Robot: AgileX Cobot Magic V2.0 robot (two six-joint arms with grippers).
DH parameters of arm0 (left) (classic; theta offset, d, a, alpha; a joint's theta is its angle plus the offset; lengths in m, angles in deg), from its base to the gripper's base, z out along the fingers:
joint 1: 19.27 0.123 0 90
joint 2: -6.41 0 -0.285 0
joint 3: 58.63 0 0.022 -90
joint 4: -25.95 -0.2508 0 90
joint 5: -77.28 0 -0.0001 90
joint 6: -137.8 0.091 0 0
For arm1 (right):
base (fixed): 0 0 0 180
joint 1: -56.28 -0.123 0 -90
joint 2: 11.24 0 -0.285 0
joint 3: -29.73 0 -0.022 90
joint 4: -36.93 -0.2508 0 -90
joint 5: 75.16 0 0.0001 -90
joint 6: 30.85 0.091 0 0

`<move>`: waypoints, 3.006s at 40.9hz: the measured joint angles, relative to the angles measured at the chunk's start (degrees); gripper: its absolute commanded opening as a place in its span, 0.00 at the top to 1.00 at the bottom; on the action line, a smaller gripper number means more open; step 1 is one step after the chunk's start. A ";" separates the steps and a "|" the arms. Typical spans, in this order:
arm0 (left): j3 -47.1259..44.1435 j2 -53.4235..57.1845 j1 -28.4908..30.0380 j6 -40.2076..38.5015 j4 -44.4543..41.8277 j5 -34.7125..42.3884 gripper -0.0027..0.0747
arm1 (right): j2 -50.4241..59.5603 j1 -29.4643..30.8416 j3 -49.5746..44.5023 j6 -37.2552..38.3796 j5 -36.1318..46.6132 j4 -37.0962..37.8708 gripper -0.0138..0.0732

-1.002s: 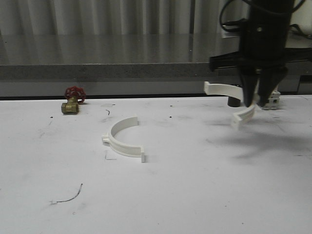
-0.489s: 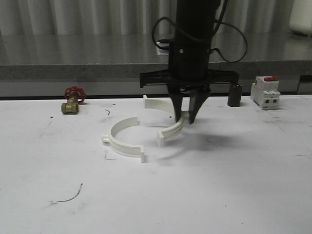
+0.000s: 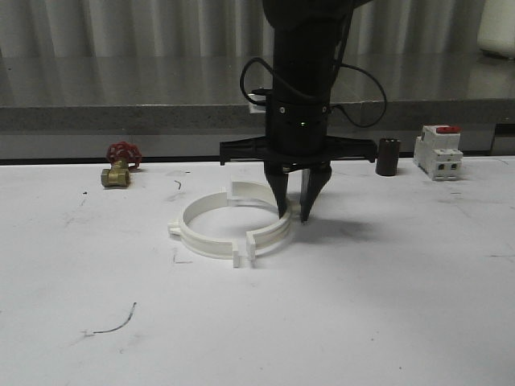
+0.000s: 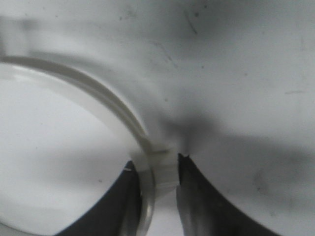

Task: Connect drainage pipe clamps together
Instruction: 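Press the held half's ends against the placed half's ends, then open the right gripper and raise it away from the ring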

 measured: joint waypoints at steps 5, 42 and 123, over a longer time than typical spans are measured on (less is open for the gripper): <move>0.00 0.00 0.00 0.00 0.00 0.00 0.99 | 0.00 0.00 0.00 0.06 0.23 0.00 0.70; 0.00 0.00 0.00 0.00 0.00 0.00 0.99 | -1.51 0.00 0.19 0.26 1.25 -1.97 0.70; 0.00 0.00 0.00 0.00 0.00 0.00 0.99 | 24.00 0.68 -19.95 -5.52 1.56 -1.52 0.91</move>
